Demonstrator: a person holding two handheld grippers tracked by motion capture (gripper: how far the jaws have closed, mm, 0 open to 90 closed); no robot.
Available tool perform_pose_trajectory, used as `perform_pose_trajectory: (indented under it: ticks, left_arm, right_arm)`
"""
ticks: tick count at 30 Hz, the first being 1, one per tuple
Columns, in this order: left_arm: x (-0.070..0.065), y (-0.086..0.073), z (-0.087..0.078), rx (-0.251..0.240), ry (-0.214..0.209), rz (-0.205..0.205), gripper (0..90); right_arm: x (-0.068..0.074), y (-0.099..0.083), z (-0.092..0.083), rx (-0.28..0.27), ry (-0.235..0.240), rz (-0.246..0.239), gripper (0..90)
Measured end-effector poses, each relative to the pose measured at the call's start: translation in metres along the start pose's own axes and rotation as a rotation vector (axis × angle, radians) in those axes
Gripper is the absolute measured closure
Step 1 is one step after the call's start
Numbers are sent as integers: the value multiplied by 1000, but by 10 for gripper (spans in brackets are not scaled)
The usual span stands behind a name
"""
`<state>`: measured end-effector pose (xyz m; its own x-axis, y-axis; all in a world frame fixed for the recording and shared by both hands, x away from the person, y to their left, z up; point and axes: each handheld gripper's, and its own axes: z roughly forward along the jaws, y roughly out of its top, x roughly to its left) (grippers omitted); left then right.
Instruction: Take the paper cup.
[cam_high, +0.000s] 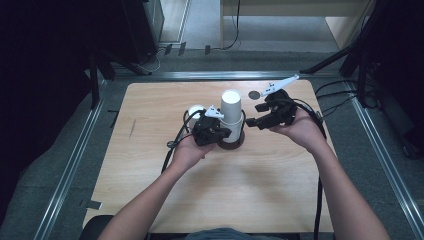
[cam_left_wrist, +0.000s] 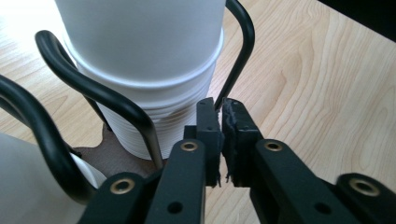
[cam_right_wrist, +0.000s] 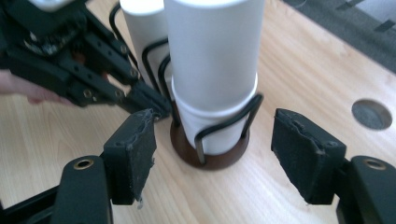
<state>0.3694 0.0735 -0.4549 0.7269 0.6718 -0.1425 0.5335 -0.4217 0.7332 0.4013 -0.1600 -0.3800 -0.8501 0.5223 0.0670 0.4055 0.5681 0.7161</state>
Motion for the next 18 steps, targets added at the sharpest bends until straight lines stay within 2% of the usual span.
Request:
perform_pose_trajectory:
  ticks: [3,12,14,18]
  left_arm:
    - [1,0,0,-17,4,-6,888]
    - [7,3,2,-30,-6,-25,891]
    - [9,3,2,-35,-15,-36,890]
    - [9,3,3,-38,-20,-33,890]
  right_arm:
    - [0,11,1,-20,0,0,299]
    - [1,30,10,-36,-3,2,244]
    - [0,34,12,-35,-7,0,228]
    - [1,41,17,-27,-15,-6,217]
